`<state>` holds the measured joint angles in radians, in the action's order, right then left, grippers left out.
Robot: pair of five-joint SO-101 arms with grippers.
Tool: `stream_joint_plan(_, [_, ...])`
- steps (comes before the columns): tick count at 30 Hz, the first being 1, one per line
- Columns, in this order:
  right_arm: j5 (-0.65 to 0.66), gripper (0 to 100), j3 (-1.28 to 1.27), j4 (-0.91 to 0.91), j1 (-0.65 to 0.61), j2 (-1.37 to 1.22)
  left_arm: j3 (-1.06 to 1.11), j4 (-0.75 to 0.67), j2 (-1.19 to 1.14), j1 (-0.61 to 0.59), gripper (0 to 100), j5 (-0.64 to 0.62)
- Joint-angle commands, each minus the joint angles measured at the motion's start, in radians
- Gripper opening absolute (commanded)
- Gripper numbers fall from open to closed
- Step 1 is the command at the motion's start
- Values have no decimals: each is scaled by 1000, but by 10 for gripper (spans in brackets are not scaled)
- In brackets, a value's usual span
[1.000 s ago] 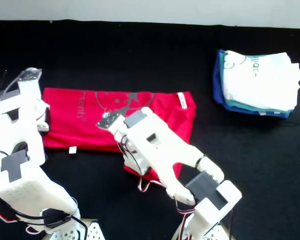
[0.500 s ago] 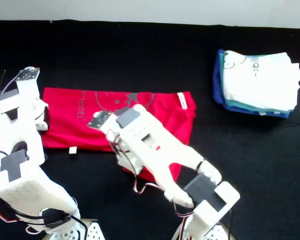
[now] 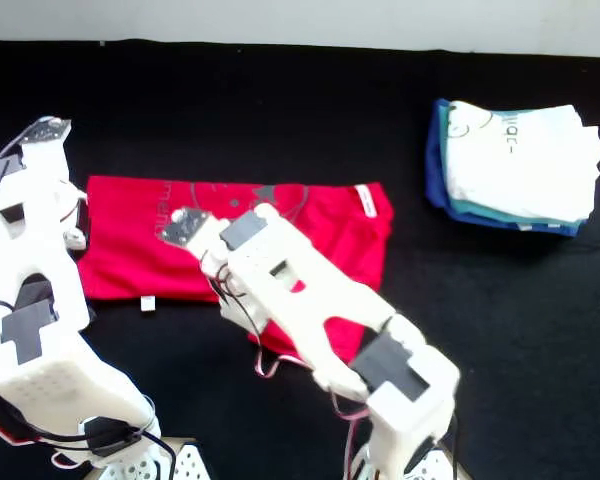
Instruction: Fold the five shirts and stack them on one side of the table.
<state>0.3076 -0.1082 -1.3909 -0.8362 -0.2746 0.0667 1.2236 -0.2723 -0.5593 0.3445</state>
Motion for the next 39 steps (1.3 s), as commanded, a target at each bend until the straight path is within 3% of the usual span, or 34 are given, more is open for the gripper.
stream_joint_plan(1, [3, 84, 42, 8, 10, -59, 28, -15, 8, 21, 9, -5])
stream_joint_plan(11, [8, 77, 39, 36, 12, -77, 237, -235, 8, 27, 9, -5])
stream_joint_plan(14, [8, 1, 42, 36, 12, -77, 266, -267, 8, 27, 9, -5])
stream_joint_plan(31, [9, 5, 31, -81, 5, 177, 163, -226, 10, 22, 9, -5])
stream_joint_plan(39, [9, 5, -127, 5, -54, 179, 120, -230, 8, 5, 9, -5])
